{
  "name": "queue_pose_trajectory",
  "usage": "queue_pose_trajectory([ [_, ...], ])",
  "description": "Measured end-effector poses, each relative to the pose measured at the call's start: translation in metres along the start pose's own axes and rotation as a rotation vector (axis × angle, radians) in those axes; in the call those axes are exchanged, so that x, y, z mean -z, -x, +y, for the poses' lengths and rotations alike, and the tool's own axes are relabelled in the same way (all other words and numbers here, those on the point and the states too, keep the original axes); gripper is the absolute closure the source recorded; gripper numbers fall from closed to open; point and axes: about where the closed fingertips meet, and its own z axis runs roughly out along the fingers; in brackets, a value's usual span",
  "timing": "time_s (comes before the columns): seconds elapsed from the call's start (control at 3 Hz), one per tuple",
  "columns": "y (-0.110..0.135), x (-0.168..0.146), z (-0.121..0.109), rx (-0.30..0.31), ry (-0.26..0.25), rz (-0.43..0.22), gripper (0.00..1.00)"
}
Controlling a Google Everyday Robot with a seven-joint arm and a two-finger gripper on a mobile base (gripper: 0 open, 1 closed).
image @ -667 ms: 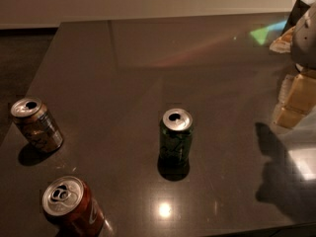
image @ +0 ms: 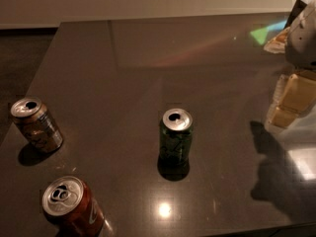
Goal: Move green can near coke can
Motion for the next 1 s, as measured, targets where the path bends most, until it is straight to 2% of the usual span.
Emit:
queue_pose_trajectory([
  [0.67, 0.045, -0.033, 0.033, 0.082, 0.111, -0.171, 0.00],
  [1.0, 0.060, -0.046, 0.049, 0.104, 0.160, -0.224, 0.00],
])
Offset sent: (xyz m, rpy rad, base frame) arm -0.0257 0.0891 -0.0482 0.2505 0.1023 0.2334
